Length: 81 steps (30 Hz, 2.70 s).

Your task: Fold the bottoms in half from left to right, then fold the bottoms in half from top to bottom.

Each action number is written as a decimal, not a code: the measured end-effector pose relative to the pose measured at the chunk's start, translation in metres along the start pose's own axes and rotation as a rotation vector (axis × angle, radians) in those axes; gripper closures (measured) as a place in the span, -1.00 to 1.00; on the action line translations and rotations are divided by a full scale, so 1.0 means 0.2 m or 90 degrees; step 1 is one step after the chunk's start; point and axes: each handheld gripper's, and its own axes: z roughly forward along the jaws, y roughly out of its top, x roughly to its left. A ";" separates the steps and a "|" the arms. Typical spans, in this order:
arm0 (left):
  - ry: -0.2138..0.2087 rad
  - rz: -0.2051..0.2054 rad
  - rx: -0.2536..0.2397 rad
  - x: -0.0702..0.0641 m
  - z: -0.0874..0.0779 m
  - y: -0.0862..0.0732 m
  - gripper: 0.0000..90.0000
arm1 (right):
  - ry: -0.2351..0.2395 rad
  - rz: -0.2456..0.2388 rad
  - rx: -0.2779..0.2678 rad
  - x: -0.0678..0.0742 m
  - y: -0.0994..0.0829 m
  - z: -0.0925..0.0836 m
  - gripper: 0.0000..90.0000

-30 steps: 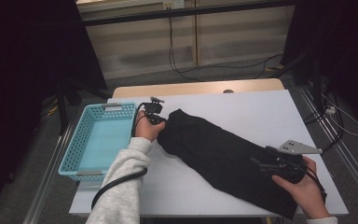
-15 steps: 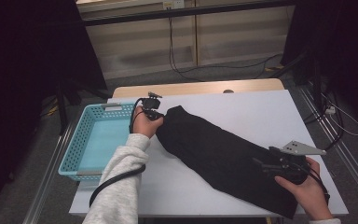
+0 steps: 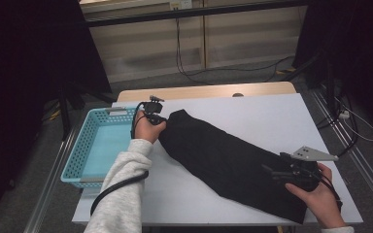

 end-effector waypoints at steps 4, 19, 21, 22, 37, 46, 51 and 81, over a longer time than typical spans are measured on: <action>0.003 0.000 0.000 0.02 -0.01 0.00 0.90 | 0.002 -0.001 0.002 0.00 0.00 0.01 -0.61; 0.012 -0.016 0.000 0.07 -0.05 -0.01 0.90 | 0.015 0.008 0.008 0.00 -0.01 0.05 -0.69; 0.015 -0.015 -0.002 0.07 -0.06 -0.01 0.90 | 0.013 0.008 0.010 0.00 -0.01 0.05 -0.69; 0.014 -0.011 -0.001 0.07 -0.06 0.00 0.90 | 0.014 0.010 0.009 0.00 -0.01 0.05 -0.69; 0.029 -0.009 -0.003 0.10 -0.10 0.02 0.90 | 0.013 0.004 0.008 0.01 0.00 0.05 -0.69; 0.045 -0.013 -0.016 0.14 -0.16 0.05 0.90 | 0.015 0.003 0.007 0.01 0.00 0.05 -0.69; 0.054 -0.015 -0.020 0.16 -0.19 0.07 0.90 | 0.014 0.002 0.007 0.00 0.00 0.04 -0.69; -0.018 0.046 -0.039 -0.08 -0.17 0.05 0.89 | 0.022 -0.005 0.009 0.02 0.01 0.05 -0.69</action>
